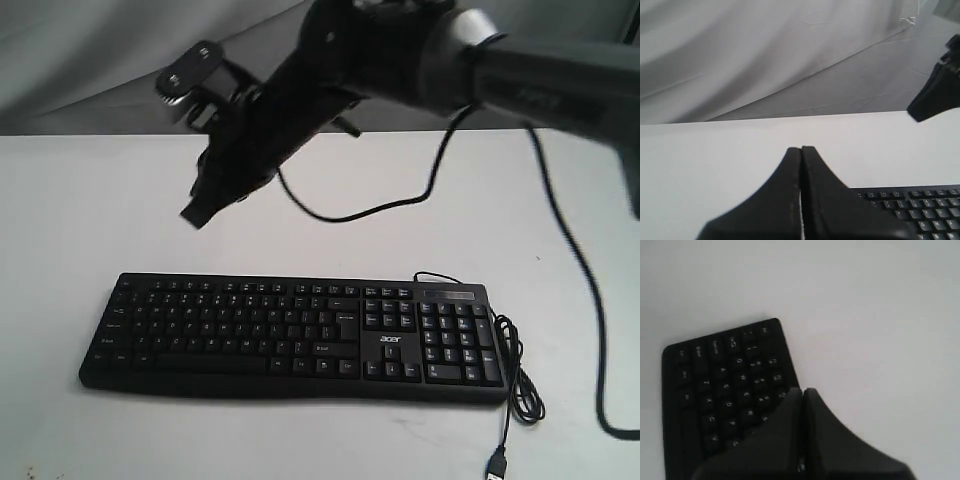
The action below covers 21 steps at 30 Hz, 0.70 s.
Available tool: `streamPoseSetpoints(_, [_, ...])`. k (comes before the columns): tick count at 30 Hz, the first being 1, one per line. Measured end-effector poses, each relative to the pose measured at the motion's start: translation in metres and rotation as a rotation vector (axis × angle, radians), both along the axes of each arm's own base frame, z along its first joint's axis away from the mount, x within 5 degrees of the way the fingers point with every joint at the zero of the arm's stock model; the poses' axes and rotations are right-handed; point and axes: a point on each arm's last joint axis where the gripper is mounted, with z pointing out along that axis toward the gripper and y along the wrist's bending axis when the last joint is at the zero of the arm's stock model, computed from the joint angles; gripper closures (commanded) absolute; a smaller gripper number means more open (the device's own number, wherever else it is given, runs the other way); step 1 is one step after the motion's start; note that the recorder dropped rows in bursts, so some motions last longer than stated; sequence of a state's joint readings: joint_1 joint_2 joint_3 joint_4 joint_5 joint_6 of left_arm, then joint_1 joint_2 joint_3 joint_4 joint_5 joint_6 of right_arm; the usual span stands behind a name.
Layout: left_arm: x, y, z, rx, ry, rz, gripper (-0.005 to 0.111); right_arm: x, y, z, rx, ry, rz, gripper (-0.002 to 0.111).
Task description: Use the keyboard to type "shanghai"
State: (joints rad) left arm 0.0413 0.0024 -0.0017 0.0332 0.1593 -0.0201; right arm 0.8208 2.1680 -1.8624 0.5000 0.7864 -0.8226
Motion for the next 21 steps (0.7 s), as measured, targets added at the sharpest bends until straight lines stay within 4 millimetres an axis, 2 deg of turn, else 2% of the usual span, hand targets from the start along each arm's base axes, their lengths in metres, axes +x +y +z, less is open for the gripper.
streamPoseSetpoints(1, [0.0,0.0,0.0,0.0,0.0,0.0,0.107,-0.005,0.01,-0.008,-0.017,-0.006,0.026,0.108])
streamPoseSetpoints(2, [0.0,0.0,0.0,0.0,0.0,0.0,0.107,-0.016,0.027,-0.026,-0.054,-0.012,0.073,0.108])
streamPoseSetpoints(4, [0.0,0.0,0.0,0.0,0.0,0.0,0.107,-0.035,0.046,-0.049,-0.093,-0.014,0.128,0.108])
streamPoseSetpoints(6, [0.0,0.0,0.0,0.0,0.0,0.0,0.107,-0.044,0.055,-0.06,-0.105,-0.012,0.152,0.108])
streamPoseSetpoints(16, [0.0,0.0,0.0,0.0,0.0,0.0,0.107,-0.046,0.06,-0.09,-0.137,0.019,0.152,0.108])
streamPoseSetpoints(21, [0.0,0.0,0.0,0.0,0.0,0.0,0.107,-0.046,0.062,-0.093,-0.123,0.028,0.149,0.108])
